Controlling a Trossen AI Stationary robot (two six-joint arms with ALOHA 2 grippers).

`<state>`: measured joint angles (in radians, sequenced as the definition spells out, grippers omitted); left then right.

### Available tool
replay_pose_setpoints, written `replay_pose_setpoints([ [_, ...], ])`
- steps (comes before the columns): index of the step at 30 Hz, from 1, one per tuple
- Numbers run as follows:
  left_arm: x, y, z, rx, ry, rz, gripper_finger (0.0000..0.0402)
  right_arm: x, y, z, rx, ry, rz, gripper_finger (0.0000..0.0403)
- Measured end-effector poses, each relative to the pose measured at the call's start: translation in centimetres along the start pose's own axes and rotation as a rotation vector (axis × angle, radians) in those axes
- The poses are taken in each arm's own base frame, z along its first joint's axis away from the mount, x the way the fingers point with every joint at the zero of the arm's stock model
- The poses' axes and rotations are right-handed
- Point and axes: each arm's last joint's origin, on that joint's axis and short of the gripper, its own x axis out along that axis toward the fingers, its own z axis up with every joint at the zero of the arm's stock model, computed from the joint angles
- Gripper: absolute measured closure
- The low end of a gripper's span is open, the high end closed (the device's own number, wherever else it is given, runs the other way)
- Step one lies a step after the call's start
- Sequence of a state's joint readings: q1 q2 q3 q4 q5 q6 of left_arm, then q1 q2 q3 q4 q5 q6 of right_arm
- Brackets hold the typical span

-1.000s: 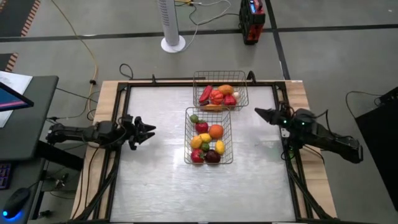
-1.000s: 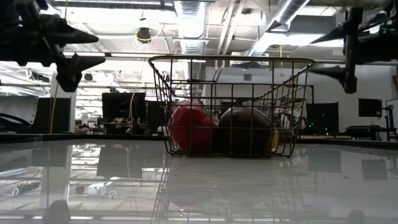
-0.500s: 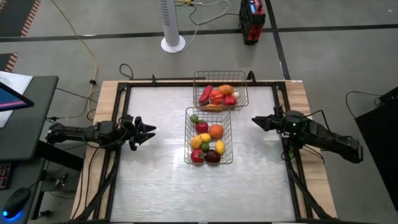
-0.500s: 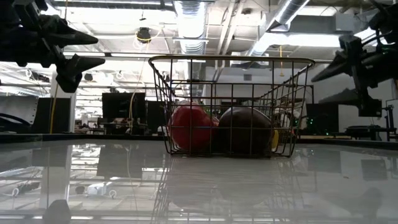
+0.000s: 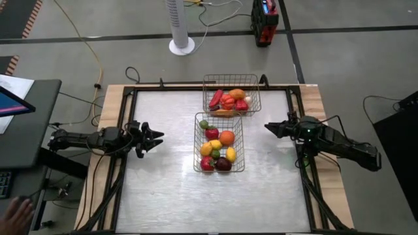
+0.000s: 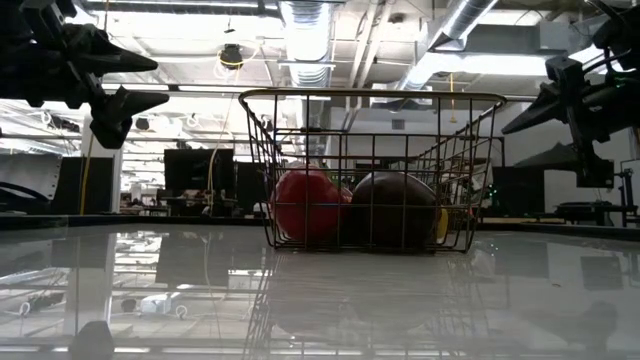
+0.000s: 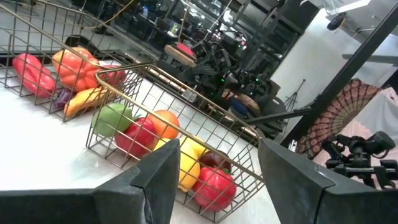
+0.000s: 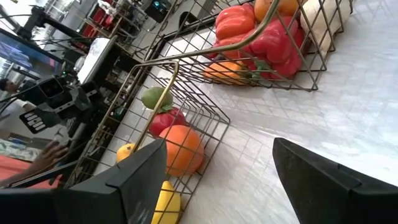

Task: Sort produce into baskets
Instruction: Return to Home Position

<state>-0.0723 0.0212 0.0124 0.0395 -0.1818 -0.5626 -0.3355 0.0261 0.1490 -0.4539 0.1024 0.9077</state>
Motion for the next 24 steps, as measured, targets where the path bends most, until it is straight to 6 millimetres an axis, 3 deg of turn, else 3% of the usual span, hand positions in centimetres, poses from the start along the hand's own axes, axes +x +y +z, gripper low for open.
replay_pose_setpoints([
  [24,0.0,0.0,0.01,-0.005,-0.001,0.001,0.0198,0.02,-0.04,-0.03,0.0,0.001,-0.004,0.0082],
])
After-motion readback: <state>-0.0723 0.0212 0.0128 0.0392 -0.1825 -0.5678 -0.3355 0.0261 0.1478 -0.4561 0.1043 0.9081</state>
